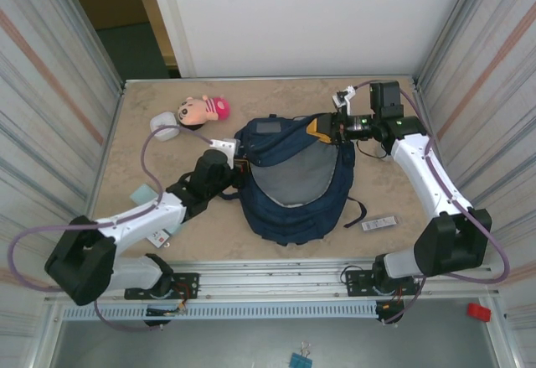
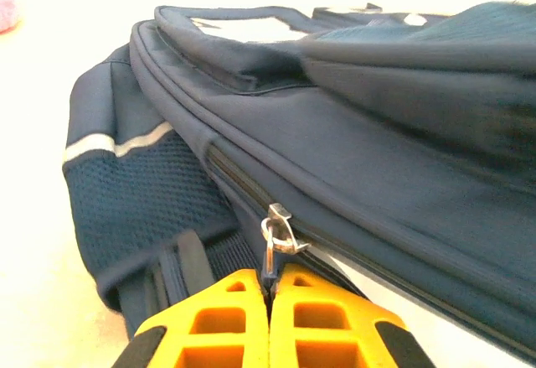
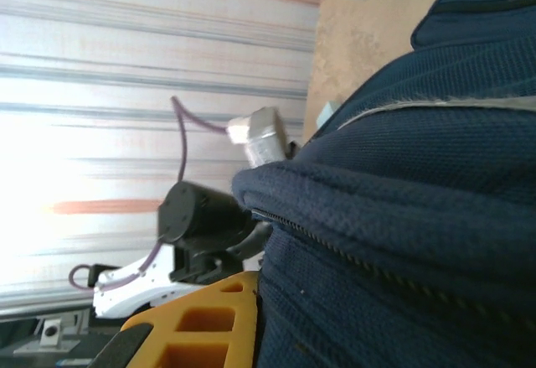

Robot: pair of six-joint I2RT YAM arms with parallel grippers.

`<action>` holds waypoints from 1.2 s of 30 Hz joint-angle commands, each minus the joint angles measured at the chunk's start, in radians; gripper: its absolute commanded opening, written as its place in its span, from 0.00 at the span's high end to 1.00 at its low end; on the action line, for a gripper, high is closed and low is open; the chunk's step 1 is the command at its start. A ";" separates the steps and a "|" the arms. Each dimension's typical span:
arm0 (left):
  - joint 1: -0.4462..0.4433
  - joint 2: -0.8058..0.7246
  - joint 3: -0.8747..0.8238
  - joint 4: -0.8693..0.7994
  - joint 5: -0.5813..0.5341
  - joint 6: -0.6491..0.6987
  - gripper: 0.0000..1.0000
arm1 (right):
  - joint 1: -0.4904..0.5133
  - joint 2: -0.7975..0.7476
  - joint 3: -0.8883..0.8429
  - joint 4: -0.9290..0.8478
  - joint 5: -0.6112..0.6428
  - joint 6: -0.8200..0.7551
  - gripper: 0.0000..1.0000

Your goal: Pack books, pencil case, and school supplies into a backpack

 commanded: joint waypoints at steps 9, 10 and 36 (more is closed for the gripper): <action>0.050 0.086 0.078 -0.006 -0.075 0.033 0.83 | 0.004 -0.013 0.072 0.058 -0.142 -0.049 1.00; 0.054 0.082 0.082 -0.019 -0.075 0.028 0.83 | 0.004 -0.014 0.066 0.063 -0.104 -0.040 1.00; 0.531 -0.326 0.011 -0.958 -0.057 -0.486 0.01 | 0.123 0.016 -0.083 0.414 0.291 0.158 1.00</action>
